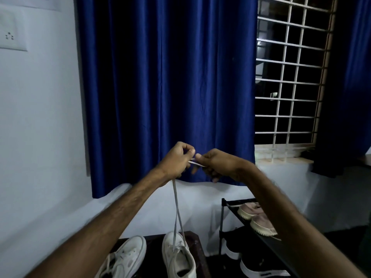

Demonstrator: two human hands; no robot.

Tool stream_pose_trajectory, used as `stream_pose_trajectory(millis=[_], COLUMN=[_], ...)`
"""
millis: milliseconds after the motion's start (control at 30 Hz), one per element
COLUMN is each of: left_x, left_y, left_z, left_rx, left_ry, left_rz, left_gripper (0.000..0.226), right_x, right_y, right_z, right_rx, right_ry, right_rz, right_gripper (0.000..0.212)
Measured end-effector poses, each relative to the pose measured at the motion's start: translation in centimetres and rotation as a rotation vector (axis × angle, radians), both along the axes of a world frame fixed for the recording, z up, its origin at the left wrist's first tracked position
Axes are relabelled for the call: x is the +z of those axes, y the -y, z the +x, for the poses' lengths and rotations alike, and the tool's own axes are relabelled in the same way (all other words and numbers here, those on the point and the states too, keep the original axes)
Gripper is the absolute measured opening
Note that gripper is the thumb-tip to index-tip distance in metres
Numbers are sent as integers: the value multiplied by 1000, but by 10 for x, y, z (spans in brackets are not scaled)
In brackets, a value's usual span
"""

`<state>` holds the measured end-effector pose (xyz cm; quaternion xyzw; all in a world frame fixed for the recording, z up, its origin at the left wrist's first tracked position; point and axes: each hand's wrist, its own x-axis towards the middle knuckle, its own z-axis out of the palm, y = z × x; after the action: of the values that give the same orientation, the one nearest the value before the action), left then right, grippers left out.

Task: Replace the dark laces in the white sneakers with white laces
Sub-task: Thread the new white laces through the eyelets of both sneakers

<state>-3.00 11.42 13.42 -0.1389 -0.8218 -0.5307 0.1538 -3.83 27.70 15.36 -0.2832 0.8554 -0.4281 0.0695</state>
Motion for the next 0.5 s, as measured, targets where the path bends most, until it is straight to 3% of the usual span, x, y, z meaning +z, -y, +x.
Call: stream_pose_trajectory(millis=[233, 367, 500], left_x=[-3, -8, -24], left_y=[17, 23, 24], left_z=[0, 4, 6], left_rx=[-176, -368, -382], left_ry=[45, 152, 239], left_rz=[-81, 1, 103], left_gripper=[46, 35, 28], right_x=[7, 0, -43], right_y=[-16, -17, -5], right_z=[-6, -20, -42], right_rx=[51, -118, -386], right_ry=[-59, -272, -476], right_rz=[-16, -87, -190], right_gripper=[42, 37, 37])
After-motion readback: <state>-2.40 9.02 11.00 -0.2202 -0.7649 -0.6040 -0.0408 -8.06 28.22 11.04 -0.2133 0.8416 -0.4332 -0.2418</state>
